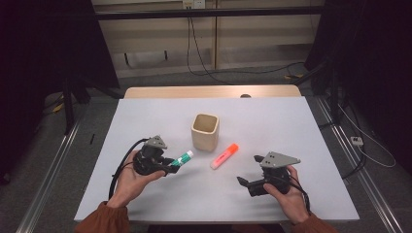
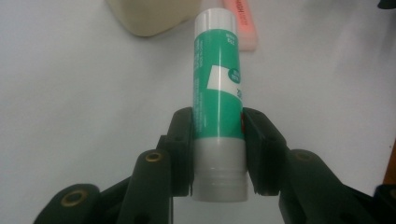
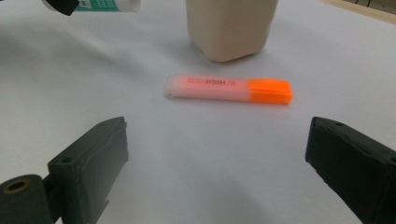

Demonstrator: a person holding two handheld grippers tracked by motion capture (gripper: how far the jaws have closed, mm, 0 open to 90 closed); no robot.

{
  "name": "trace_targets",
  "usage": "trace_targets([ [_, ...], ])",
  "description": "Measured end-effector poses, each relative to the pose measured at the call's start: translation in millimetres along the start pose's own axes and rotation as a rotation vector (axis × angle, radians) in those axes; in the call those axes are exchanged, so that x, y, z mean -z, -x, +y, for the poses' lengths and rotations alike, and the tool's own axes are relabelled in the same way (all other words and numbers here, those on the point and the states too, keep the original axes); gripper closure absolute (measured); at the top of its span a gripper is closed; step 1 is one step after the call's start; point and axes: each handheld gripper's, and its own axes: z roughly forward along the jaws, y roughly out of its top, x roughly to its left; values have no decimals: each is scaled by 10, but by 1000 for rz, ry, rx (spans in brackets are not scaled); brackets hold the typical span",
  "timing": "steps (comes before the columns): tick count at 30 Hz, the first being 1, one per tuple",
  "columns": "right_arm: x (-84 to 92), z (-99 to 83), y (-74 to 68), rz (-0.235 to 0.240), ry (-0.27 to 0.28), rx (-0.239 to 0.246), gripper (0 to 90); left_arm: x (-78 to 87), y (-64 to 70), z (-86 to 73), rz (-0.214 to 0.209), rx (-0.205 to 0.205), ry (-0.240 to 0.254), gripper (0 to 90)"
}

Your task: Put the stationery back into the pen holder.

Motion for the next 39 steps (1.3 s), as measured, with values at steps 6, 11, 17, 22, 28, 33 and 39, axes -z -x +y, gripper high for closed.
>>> trace_targets([
  [6, -47, 10, -90, -14, 17, 53, 71, -38, 125, 71, -33, -27, -11, 658],
  [11, -92, 23, -155, -4, 31, 82, 78, -53, 198, 121, -54, -54, -24, 658],
  [17, -115, 51, -228, -2, 40, 109, 77, -79, 248, 175, -72, -78, -46, 657],
  [22, -163, 86, -277, 30, 14, 174, 75, -139, 296, 233, -80, -87, -61, 657],
  [28, -189, 106, -337, 32, 6, 226, 75, -187, 348, 311, -90, -108, -89, 658],
  [33, -216, 128, -395, 18, 1, 295, 86, -247, 421, 416, -98, -151, -127, 657],
  [39, -242, 184, -490, -40, -16, 447, 156, -341, 497, 509, -119, -160, -150, 657],
])
